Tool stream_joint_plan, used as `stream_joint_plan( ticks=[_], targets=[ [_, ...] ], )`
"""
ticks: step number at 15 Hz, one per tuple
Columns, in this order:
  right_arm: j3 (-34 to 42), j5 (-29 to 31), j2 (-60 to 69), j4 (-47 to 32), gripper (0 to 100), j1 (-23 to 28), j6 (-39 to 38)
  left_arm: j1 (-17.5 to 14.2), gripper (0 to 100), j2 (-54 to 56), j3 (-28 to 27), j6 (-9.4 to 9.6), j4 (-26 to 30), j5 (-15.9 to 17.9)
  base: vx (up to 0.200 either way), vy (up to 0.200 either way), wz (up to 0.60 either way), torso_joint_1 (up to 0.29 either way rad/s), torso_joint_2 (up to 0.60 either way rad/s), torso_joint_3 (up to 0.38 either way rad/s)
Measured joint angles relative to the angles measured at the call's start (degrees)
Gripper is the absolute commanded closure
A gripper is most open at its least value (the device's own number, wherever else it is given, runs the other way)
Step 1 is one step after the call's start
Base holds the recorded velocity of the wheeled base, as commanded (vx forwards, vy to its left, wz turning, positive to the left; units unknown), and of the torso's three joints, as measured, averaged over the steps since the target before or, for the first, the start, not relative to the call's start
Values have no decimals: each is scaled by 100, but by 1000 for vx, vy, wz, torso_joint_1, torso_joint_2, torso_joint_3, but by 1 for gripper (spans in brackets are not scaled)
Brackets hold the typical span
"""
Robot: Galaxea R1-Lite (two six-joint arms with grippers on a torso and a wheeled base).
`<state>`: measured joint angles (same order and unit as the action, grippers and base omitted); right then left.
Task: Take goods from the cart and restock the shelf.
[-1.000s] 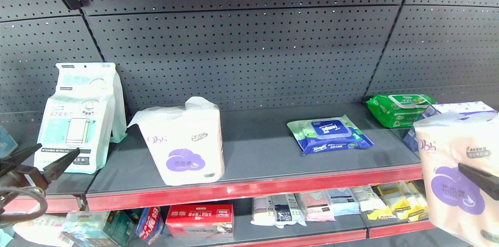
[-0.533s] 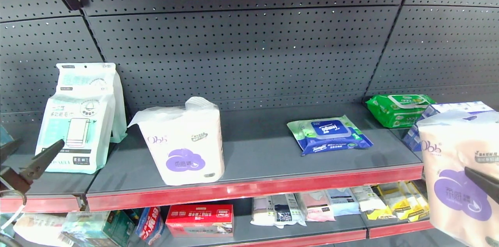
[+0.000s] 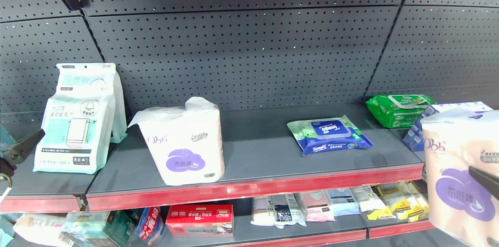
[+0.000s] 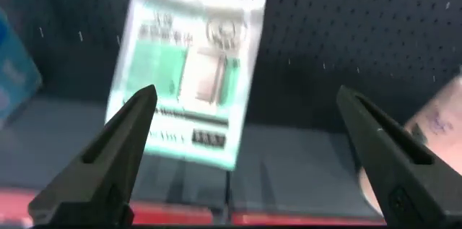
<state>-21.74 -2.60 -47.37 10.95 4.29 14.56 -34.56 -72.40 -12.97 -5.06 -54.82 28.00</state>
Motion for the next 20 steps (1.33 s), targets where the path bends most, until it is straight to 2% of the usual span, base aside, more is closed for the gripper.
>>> stream_joint_plan(
  ticks=[3, 7, 9, 11, 15, 17, 20],
  targets=[
    [18, -24, -28, 2, 100, -7, -9, 160, 0, 837, -310, 24, 1716, -134, 0, 0, 0, 0, 0, 0],
    [88, -95, -52, 7, 100, -13, 0, 468, 0, 1841, -557, 79, 3016, -112, 0, 0, 0, 0, 0, 0],
    [82, -93, -69, 7, 100, -9, 0, 763, 0, 2361, -695, 115, 4062, -107, 0, 0, 0, 0, 0, 0],
    [49, -99, -74, 9, 100, -20, 17, 1039, 0, 2781, -866, 165, 4626, -110, 0, 0, 0, 0, 0, 0],
    [73, -90, -6, 21, 100, -96, 0, 1304, 0, 3599, -957, 299, 5808, -101, 0, 0, 0, 0, 0, 0],
    [104, -90, 20, 21, 100, -101, -6, 1641, 0, 4048, -972, 304, 6320, -55, 0, 0, 0, 0, 0, 0],
    [132, -90, 18, 22, 100, -96, -17, 2506, 0, 4514, -1051, 307, 6834, -17, 0, 0, 0, 0, 0, 0]
  ],
)
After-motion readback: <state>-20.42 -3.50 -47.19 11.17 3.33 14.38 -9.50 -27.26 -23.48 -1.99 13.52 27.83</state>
